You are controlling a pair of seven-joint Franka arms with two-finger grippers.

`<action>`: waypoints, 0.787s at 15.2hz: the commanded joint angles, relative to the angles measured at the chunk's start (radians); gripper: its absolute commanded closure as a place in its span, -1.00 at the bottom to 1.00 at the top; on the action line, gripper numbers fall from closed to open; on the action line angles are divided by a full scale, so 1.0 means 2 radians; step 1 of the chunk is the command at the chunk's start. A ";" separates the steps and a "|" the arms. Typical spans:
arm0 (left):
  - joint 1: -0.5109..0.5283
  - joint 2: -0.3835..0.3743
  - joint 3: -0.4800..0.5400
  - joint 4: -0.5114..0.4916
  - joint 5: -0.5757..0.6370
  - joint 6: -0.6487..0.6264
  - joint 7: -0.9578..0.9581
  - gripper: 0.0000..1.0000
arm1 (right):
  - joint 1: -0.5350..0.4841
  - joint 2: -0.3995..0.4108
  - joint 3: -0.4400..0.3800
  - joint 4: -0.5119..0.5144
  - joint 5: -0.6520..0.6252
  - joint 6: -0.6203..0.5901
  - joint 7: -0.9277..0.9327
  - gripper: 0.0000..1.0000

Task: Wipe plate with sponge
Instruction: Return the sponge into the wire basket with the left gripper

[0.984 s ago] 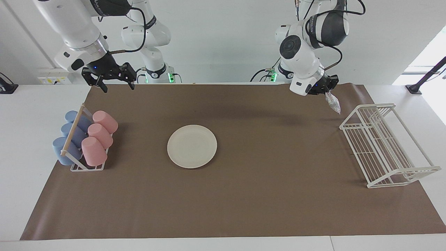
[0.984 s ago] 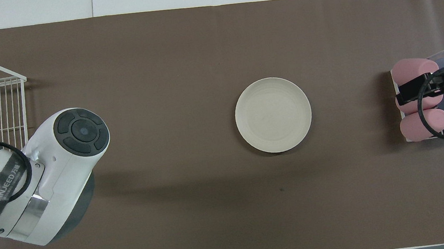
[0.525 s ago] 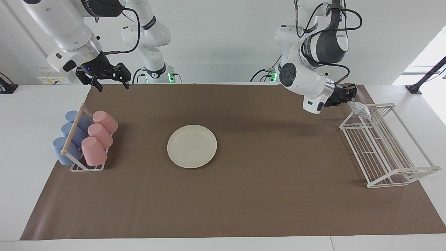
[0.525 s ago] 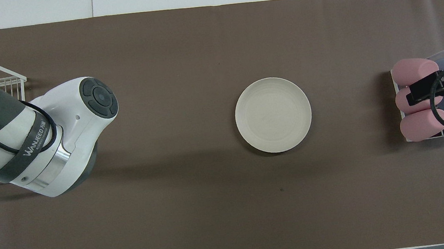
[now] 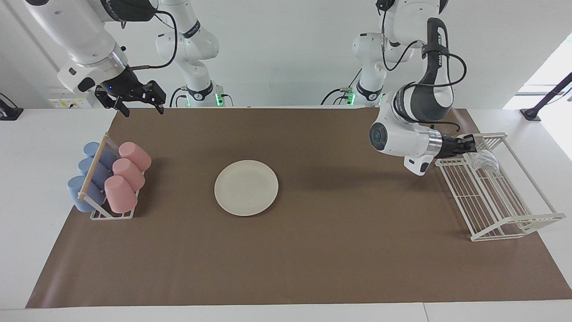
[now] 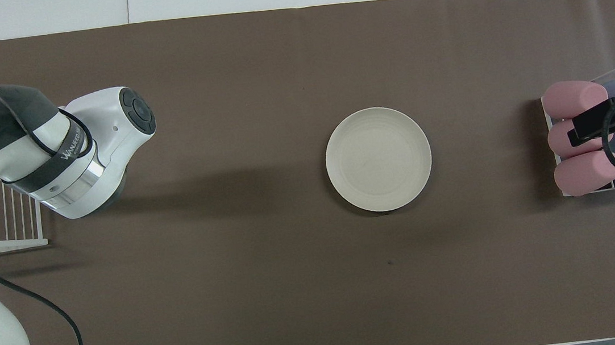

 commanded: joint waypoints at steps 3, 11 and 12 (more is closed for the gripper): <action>0.020 0.035 -0.003 0.029 0.009 0.007 0.033 1.00 | -0.013 0.003 0.002 0.006 -0.003 -0.007 0.011 -1.00; 0.039 0.032 -0.004 0.006 0.008 0.040 0.031 1.00 | -0.015 0.003 0.002 0.001 -0.005 0.014 0.041 -1.00; 0.039 0.032 -0.004 0.006 0.007 0.040 0.031 1.00 | -0.015 0.002 0.002 -0.002 -0.005 0.014 0.041 -1.00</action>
